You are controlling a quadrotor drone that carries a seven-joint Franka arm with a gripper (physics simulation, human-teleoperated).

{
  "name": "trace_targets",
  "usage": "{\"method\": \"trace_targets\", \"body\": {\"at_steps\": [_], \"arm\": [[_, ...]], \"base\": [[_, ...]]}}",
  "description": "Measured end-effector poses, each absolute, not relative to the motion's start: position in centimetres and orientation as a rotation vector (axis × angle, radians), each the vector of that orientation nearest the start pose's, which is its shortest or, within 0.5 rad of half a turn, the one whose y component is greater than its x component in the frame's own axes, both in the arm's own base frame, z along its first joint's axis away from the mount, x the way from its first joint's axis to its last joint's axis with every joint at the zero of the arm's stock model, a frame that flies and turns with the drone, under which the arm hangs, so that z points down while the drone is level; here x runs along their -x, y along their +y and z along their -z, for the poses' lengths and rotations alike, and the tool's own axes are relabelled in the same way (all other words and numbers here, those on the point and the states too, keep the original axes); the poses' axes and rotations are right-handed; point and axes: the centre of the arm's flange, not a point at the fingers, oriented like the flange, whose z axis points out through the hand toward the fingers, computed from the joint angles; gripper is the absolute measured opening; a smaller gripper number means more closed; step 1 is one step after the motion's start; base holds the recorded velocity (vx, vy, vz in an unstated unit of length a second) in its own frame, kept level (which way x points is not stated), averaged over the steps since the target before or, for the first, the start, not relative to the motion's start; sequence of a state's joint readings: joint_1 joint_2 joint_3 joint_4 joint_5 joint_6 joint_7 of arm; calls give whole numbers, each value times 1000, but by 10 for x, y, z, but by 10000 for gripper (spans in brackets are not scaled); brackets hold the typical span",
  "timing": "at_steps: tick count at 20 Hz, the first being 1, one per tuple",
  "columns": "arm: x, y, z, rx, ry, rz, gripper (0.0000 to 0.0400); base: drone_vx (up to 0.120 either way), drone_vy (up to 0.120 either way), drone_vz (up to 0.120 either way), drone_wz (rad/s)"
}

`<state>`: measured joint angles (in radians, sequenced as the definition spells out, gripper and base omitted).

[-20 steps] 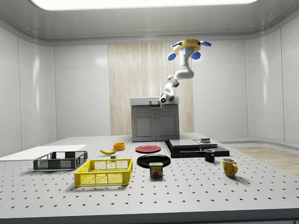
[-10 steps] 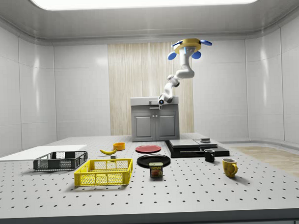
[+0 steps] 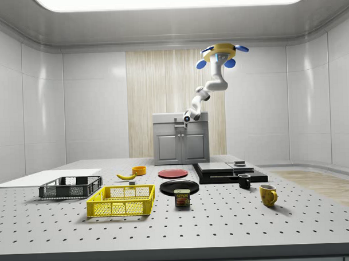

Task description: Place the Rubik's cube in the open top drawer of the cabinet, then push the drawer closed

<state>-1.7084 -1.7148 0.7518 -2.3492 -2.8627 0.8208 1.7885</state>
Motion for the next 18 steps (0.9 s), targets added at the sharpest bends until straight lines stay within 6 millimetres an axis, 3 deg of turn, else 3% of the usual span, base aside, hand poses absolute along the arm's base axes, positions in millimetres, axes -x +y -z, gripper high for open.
{"method": "trace_targets", "body": {"at_steps": [18], "arm": [[-352,219,-690,1482,609,-616,105]], "base": [[0,0,0,0]]}}
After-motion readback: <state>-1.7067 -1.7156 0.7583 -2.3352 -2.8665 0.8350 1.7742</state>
